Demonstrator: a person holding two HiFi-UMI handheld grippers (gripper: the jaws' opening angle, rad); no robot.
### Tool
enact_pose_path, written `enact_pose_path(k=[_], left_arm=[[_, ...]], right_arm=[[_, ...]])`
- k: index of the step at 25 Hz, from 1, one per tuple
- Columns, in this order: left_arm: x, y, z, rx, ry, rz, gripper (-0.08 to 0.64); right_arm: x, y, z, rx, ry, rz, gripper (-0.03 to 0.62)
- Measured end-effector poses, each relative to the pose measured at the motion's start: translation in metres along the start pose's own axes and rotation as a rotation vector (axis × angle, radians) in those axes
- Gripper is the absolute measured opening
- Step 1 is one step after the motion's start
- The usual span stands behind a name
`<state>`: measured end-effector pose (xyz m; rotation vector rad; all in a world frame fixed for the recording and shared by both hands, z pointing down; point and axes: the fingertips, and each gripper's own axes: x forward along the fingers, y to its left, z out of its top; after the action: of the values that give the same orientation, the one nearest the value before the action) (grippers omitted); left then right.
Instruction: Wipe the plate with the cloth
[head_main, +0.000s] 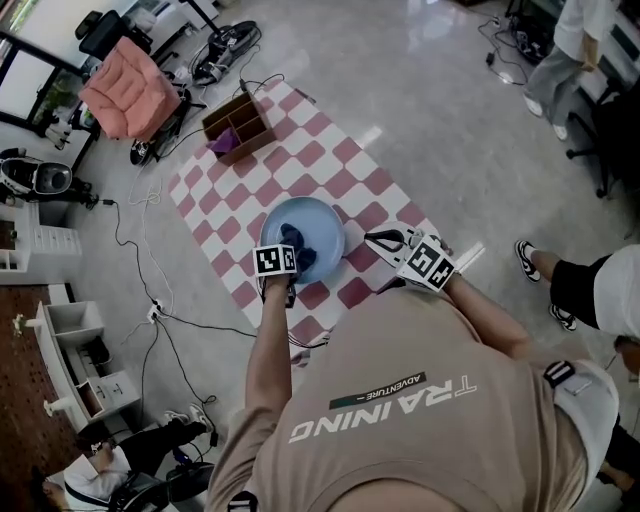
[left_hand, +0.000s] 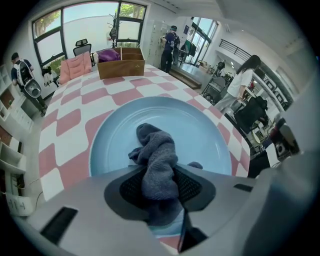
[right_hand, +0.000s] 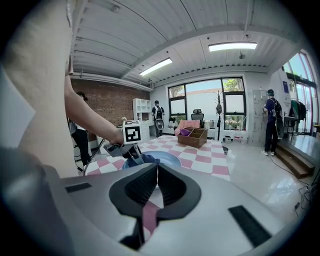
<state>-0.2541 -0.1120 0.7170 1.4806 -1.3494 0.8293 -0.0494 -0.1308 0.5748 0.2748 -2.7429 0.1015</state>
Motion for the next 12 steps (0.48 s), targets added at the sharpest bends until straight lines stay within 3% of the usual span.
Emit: enact_pose_path(k=[7,12], left_arm=[[0.005,-0.044,-0.017,-0.001,0.009,-0.11,0.147],[0.018,-0.075,-0.003,0.023,-0.008,-0.163,0.147]], right_arm=[[0.006,0.007,0.0,-0.003,-0.016,0.047,0.018],[0.005,0.003,-0.001,-0.007,-0.016,0.054,0.018]])
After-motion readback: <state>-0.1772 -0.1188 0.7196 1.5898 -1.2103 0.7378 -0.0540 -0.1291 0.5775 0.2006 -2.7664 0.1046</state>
